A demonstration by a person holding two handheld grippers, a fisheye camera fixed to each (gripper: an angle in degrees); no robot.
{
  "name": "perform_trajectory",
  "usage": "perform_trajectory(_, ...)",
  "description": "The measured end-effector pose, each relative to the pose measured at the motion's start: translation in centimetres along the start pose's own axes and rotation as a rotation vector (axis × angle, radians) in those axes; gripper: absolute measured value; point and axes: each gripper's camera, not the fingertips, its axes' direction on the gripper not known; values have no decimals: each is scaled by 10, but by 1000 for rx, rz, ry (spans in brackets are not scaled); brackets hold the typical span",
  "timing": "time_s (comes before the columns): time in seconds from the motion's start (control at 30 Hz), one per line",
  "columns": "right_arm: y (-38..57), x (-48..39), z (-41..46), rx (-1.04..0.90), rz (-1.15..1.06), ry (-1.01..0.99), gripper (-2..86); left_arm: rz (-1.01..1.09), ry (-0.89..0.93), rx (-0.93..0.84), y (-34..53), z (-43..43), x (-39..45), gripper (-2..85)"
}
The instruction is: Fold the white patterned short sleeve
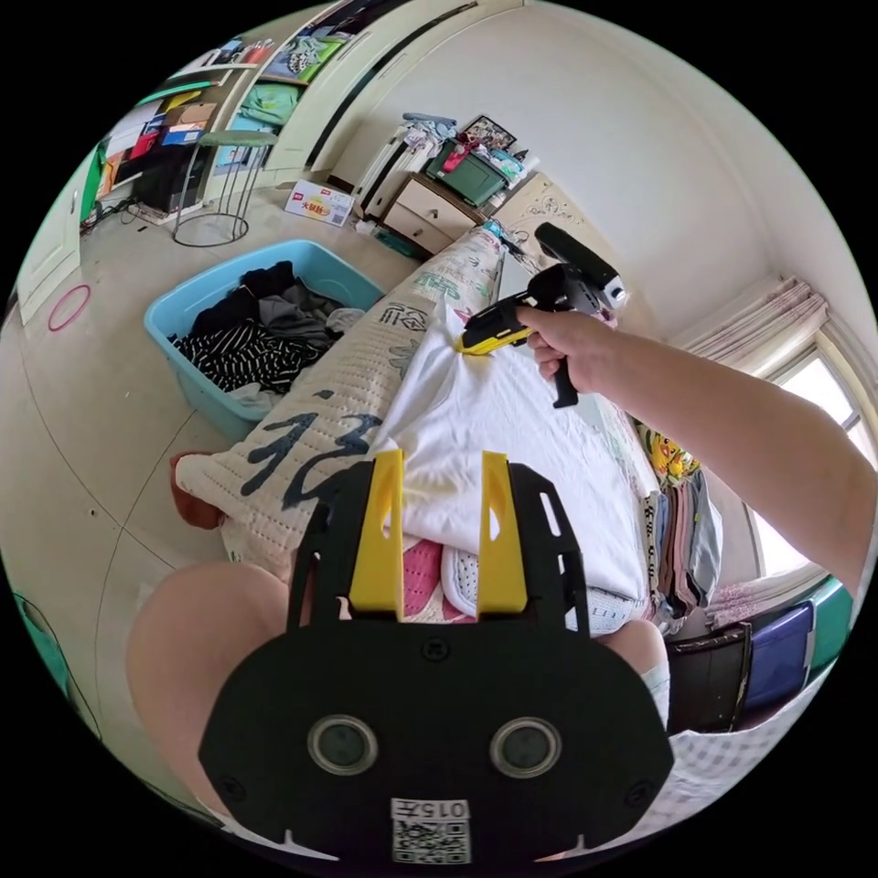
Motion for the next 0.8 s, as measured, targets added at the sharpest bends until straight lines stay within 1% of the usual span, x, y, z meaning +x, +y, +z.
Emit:
perform_trajectory(0.1,14,0,21,23,-3,-21,-4,23,-28,-3,4,6,11,122)
perform_trajectory(0.2,51,10,36,104,9,-107,-4,32,-32,-3,10,11,20,124)
perform_trajectory(0.27,108,25,47,205,-1,-211,-3,29,-9,11,13,11,24,130)
perform_trajectory(0.3,125,31,50,230,2,-236,-3,38,10,56,17,7,28,130)
perform_trajectory(0.33,164,43,58,278,13,-278,-3,46,14,95,20,4,31,130)
perform_trajectory(0.37,206,58,66,317,35,-307,-2,68,19,177,27,-2,37,120)
perform_trajectory(0.4,228,66,71,334,50,-314,-2,96,29,248,34,-6,43,109)
perform_trajectory(0.47,320,100,90,406,127,-297,1,137,33,307,43,-7,54,93)
perform_trajectory(0.5,345,109,95,424,155,-285,2,170,33,327,47,-5,63,81)
perform_trajectory(0.53,393,128,106,456,224,-265,4,196,38,327,49,-2,68,75)
perform_trajectory(0.57,443,147,118,492,309,-257,8,249,49,306,50,4,79,62)
perform_trajectory(0.6,468,156,124,513,356,-258,9,300,41,276,51,12,92,65)
perform_trajectory(0.67,568,186,156,608,561,-262,24,380,-10,249,54,23,116,67)
perform_trajectory(0.7,591,192,165,630,610,-261,29,438,-22,249,56,28,134,63)
perform_trajectory(0.73,633,200,185,667,687,-264,38,469,-15,250,57,30,143,59)
perform_trajectory(0.77,669,206,207,691,744,-276,45,554,25,248,58,33,165,51)
perform_trajectory(0.8,684,209,219,696,765,-287,48,635,73,255,59,38,189,42)
